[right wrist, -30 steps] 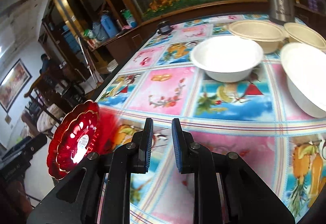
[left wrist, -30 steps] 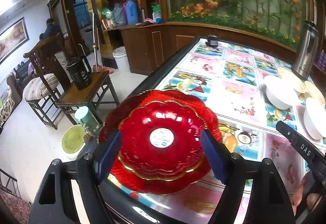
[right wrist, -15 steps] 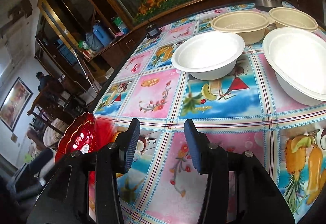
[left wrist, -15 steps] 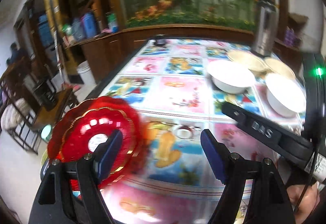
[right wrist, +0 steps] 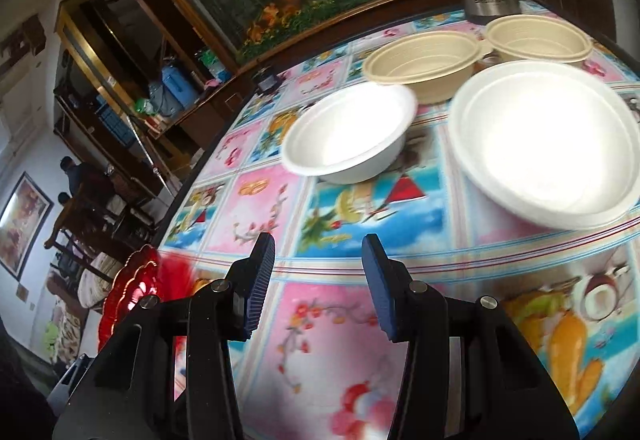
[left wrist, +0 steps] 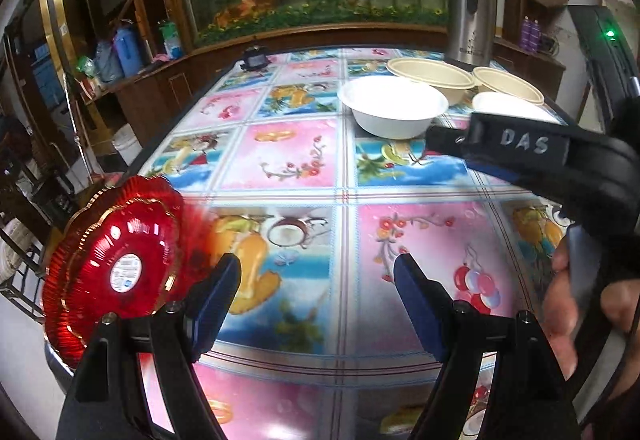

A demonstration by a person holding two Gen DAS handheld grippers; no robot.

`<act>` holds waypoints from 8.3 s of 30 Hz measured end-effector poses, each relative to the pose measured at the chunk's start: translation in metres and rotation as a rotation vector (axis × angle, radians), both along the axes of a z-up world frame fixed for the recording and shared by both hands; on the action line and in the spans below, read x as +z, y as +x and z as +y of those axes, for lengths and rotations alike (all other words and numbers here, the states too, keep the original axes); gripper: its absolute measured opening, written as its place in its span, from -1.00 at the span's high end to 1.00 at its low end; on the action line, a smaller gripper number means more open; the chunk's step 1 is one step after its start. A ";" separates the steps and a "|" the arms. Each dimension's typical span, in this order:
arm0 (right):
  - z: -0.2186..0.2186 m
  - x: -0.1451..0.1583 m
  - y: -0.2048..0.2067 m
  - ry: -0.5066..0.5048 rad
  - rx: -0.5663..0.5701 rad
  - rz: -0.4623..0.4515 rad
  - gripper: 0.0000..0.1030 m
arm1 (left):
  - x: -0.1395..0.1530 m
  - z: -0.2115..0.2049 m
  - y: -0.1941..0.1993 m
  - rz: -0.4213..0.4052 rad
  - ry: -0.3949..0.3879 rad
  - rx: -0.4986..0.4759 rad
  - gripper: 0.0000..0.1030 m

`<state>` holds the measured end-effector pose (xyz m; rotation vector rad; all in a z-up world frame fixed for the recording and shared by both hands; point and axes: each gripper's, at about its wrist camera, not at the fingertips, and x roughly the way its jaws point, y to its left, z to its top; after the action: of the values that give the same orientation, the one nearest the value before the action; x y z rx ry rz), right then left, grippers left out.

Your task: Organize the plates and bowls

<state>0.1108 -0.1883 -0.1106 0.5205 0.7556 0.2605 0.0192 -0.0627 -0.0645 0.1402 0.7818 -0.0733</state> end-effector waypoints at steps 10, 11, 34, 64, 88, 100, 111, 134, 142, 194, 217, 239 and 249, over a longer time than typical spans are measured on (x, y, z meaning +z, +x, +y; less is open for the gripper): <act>-0.043 0.003 -0.012 -0.025 -0.053 -0.038 0.12 | -0.008 -0.001 0.003 0.033 -0.033 0.001 -0.53; -0.047 0.004 -0.012 -0.023 -0.059 -0.045 0.12 | -0.008 -0.002 0.002 0.032 -0.031 0.001 -0.53; -0.065 0.018 -0.029 -0.015 -0.022 -0.140 0.12 | -0.028 -0.015 0.022 0.086 -0.085 0.006 -0.53; -0.058 0.015 -0.027 -0.002 0.020 -0.121 0.11 | -0.036 -0.017 0.030 0.154 -0.087 0.019 -0.61; -0.054 0.011 -0.027 -0.019 0.021 -0.103 0.12 | -0.038 -0.019 0.031 0.159 -0.083 0.010 -0.69; -0.053 0.011 -0.028 -0.026 0.026 -0.098 0.11 | -0.039 -0.022 0.030 0.165 -0.081 0.000 -0.75; -0.051 0.011 -0.028 -0.027 0.028 -0.095 0.12 | -0.040 -0.023 0.031 0.176 -0.080 -0.002 -0.86; -0.239 0.013 -0.072 0.131 -0.329 -0.147 0.13 | -0.009 -0.049 0.043 0.175 -0.067 -0.054 -0.97; -0.268 0.055 0.008 0.234 -0.199 -0.085 -0.15 | 0.063 -0.084 0.077 0.111 -0.147 -0.054 -0.97; -0.242 -0.034 0.058 0.420 -0.029 0.349 0.02 | 0.006 -0.157 0.140 0.368 -0.334 0.160 -0.91; -0.223 -0.032 0.063 0.281 -0.037 0.332 0.73 | -0.009 -0.153 0.146 0.380 -0.327 0.101 0.82; -0.226 -0.059 0.067 0.415 -0.011 0.404 0.71 | -0.006 -0.156 0.142 0.343 -0.271 0.033 0.83; -0.227 -0.049 0.058 0.396 -0.046 0.371 0.75 | -0.006 -0.159 0.142 0.340 -0.256 0.031 0.82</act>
<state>0.1685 -0.4157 -0.1597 0.9777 1.0579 0.2757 0.1614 -0.2216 -0.0708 -0.1312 1.1050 -0.1696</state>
